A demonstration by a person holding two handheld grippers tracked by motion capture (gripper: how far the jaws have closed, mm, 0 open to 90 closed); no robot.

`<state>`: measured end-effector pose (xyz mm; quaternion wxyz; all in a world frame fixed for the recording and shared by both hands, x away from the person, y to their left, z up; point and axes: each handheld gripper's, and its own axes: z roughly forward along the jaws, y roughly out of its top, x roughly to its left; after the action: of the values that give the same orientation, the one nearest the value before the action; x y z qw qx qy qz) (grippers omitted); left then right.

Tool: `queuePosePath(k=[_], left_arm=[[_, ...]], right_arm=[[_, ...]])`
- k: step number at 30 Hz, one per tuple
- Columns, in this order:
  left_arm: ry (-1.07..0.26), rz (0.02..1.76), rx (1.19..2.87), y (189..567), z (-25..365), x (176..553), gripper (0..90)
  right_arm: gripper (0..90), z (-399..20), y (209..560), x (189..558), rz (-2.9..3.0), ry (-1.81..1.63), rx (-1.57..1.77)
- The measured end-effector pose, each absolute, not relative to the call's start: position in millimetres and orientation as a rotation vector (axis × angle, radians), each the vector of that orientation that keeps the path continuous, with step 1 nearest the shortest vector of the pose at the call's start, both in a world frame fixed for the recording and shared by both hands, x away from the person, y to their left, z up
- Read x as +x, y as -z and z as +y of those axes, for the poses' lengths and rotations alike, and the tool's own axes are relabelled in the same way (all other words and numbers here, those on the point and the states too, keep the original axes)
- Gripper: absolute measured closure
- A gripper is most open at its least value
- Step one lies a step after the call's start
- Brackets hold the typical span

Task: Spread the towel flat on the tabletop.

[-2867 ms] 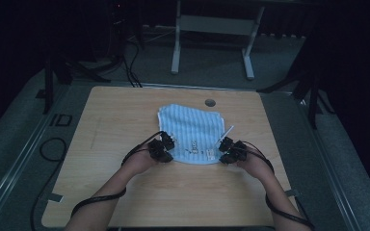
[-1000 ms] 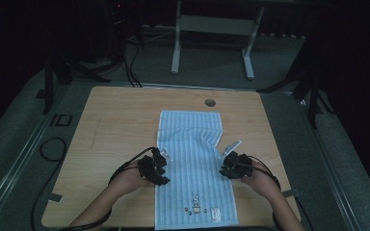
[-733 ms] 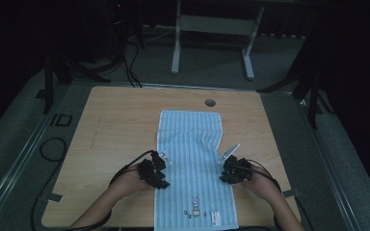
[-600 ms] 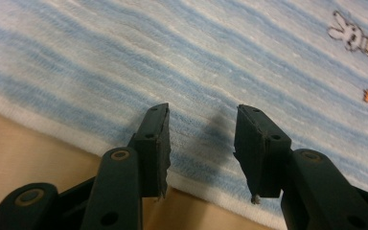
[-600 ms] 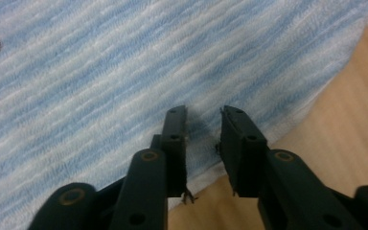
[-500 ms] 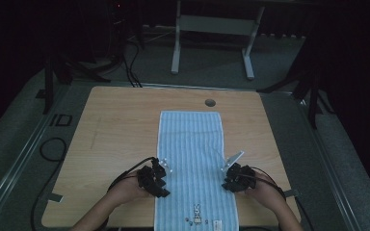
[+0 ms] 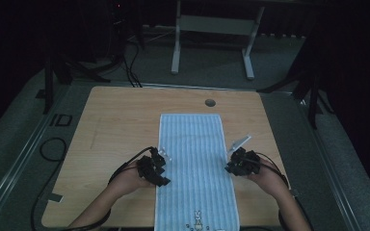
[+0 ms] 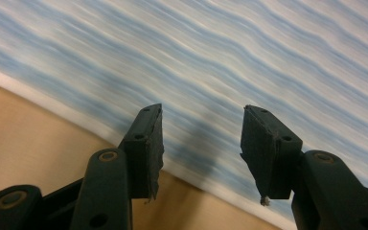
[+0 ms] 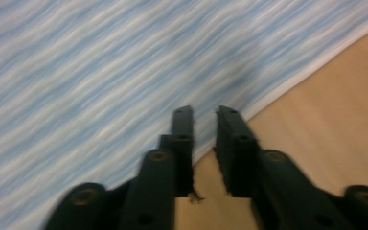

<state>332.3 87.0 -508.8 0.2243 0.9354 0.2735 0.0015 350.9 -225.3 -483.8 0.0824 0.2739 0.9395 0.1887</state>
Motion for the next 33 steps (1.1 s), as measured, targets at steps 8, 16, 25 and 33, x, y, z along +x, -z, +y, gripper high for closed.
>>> queuePosePath(k=[8,16,25,33], left_arm=[[-0.152,0.860,2.548,501,81,378,50.3],[-0.170,0.972,2.544,520,83,410,52.2],[-0.170,0.966,2.558,528,73,421,50.2],[-0.174,0.954,2.561,528,59,433,49.0]], right_arm=[[89.6,-202,493,397,2.768,-0.487,0.883],[87.8,-193,513,428,2.684,-0.494,1.005],[87.8,-201,524,442,2.665,-0.454,1.062],[87.7,-218,523,453,2.647,-0.473,1.147]])
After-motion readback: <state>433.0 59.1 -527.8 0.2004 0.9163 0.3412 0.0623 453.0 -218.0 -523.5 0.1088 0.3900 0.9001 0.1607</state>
